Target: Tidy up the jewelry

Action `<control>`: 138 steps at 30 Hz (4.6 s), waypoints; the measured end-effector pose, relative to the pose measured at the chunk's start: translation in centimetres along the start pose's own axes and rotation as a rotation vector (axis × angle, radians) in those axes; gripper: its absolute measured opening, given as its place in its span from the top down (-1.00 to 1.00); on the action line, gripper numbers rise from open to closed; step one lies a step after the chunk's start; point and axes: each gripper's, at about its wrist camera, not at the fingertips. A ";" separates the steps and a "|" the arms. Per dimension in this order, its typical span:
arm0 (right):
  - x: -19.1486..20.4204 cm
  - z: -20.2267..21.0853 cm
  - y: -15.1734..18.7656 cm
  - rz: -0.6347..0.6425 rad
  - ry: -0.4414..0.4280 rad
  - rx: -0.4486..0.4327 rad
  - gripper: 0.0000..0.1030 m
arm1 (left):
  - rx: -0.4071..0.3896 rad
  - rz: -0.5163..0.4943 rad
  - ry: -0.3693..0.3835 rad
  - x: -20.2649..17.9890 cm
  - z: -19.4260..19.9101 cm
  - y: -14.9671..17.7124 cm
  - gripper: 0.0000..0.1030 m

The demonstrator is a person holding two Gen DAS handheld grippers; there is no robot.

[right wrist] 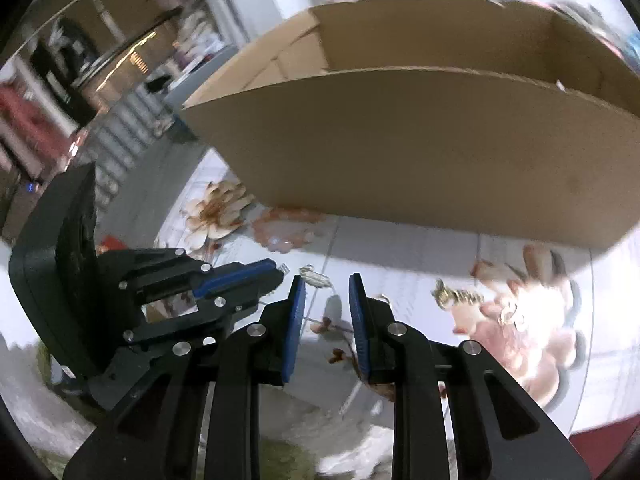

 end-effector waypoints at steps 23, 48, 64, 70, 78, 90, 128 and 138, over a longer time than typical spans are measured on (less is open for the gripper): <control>2.5 -2.5 0.7 0.305 0.059 0.051 1.00 | -0.009 0.044 0.010 0.9 0.4 0.6 1.00; -0.6 8.3 -2.9 0.076 -0.170 -0.205 1.00 | -0.147 0.108 0.098 2.0 6.9 -2.0 1.00; -6.0 8.2 -13.7 0.034 -0.204 -0.188 1.00 | -0.154 0.097 0.171 5.1 5.3 -15.2 1.00; -8.4 4.2 -14.6 -0.023 -0.165 -0.034 1.00 | 0.020 0.108 0.147 5.1 -0.9 -16.7 1.00; -10.3 1.7 -14.6 -0.060 -0.154 0.098 0.89 | 0.132 0.118 0.099 5.4 -4.2 -17.5 0.98; -11.2 4.1 -14.5 -0.096 -0.145 0.055 0.64 | 0.046 0.131 0.033 5.2 -1.2 -17.2 0.89; -8.3 7.7 3.8 -0.267 -0.037 -0.111 0.36 | -0.008 -0.136 0.087 -6.0 -1.9 -4.3 0.44; -8.5 7.2 3.5 -0.265 -0.030 -0.097 0.38 | 0.039 -0.206 0.059 -6.5 -3.7 -4.4 0.63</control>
Point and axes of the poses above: each gripper's, at about its wrist camera, not at the fingertips, and z roughly against the way its jaws point, x to its left, y to its underside, and after that the axes turned 5 degrees about -z, right-handed
